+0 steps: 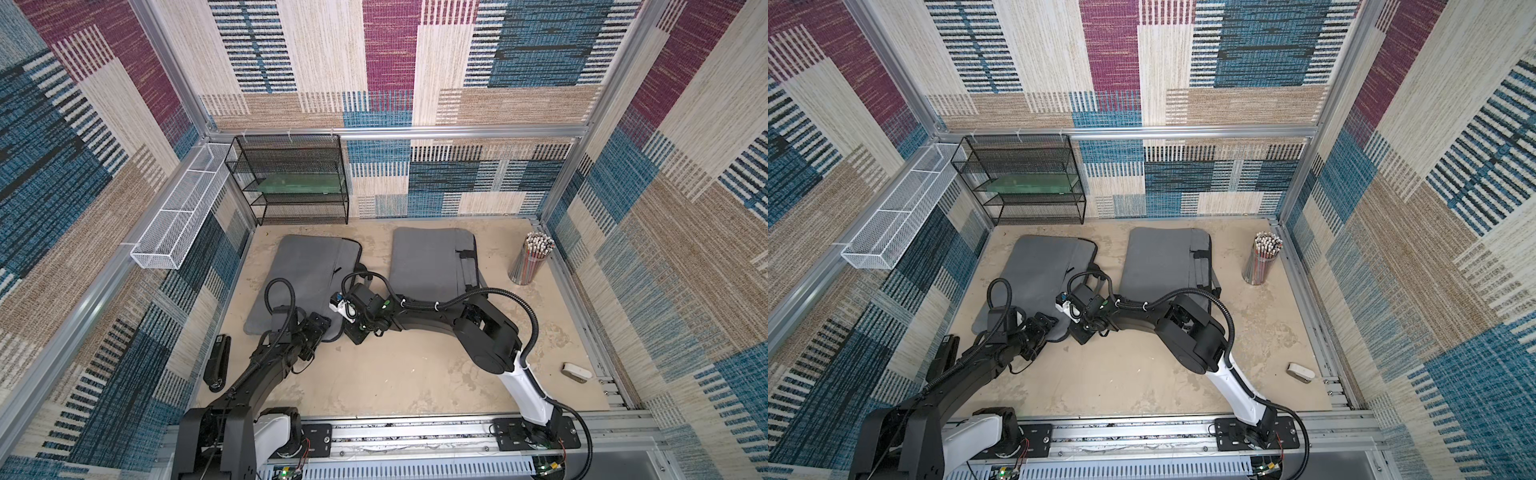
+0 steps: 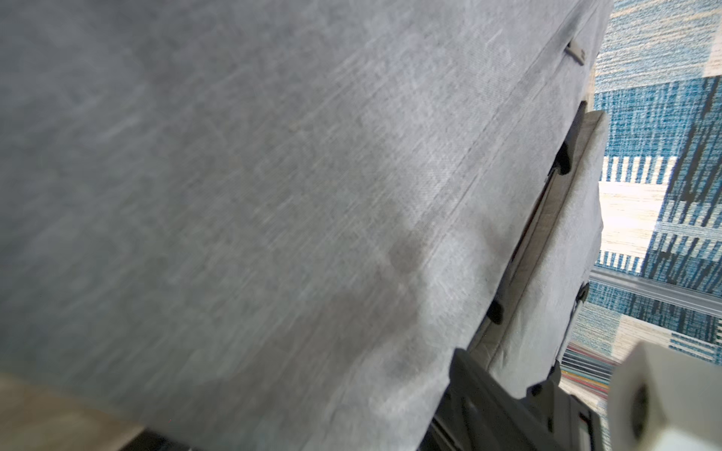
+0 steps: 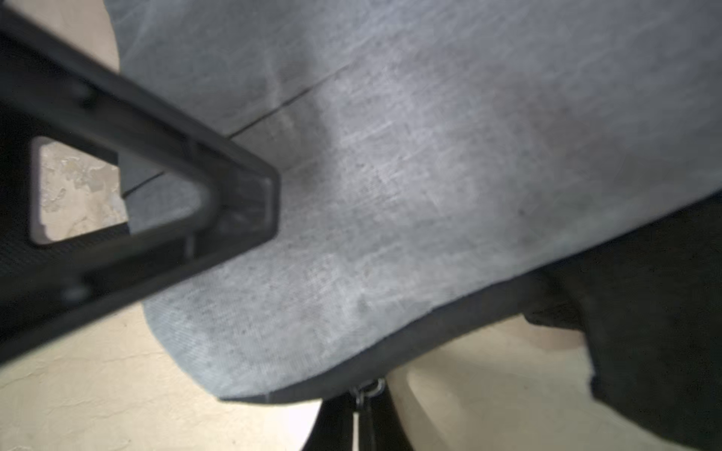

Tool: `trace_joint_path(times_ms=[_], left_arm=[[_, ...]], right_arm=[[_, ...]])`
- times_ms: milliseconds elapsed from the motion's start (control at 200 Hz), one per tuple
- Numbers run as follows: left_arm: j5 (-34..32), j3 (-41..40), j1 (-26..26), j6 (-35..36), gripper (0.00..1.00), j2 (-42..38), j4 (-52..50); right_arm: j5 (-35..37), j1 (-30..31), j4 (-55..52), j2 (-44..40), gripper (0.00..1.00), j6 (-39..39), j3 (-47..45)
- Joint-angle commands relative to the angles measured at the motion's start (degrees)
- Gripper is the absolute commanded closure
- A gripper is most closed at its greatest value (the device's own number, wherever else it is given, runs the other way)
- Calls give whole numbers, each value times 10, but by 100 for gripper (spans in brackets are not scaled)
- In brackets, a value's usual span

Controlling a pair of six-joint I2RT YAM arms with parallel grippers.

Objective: Open the zippered laptop bag and take out the laptop
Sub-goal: Unzip the zipper on the zippered laptop bag.

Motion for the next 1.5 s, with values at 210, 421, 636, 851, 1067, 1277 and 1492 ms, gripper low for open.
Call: trace_joint_path(times_ms=[210, 421, 636, 851, 1067, 1277, 1492], left_arm=[[2, 3, -24, -35, 38, 48, 32], [5, 10, -29, -35, 68, 76, 37], [9, 9, -31, -42, 87, 91, 39], [15, 6, -31, -43, 98, 97, 38], [13, 11, -31, -28, 100, 98, 9], [7, 9, -31, -28, 100, 87, 0], [3, 9, -31, -24, 100, 79, -14]], right_arm=[[-39, 3, -7, 0, 100, 22, -11], [-36, 2, -6, 0, 100, 26, -11], [-35, -1, -7, 0, 100, 28, -11], [-20, -8, -12, -2, 100, 33, -11], [0, -25, -15, -10, 100, 37, -18], [15, -39, -22, -15, 100, 37, -22], [44, -45, -34, -12, 100, 37, -18]])
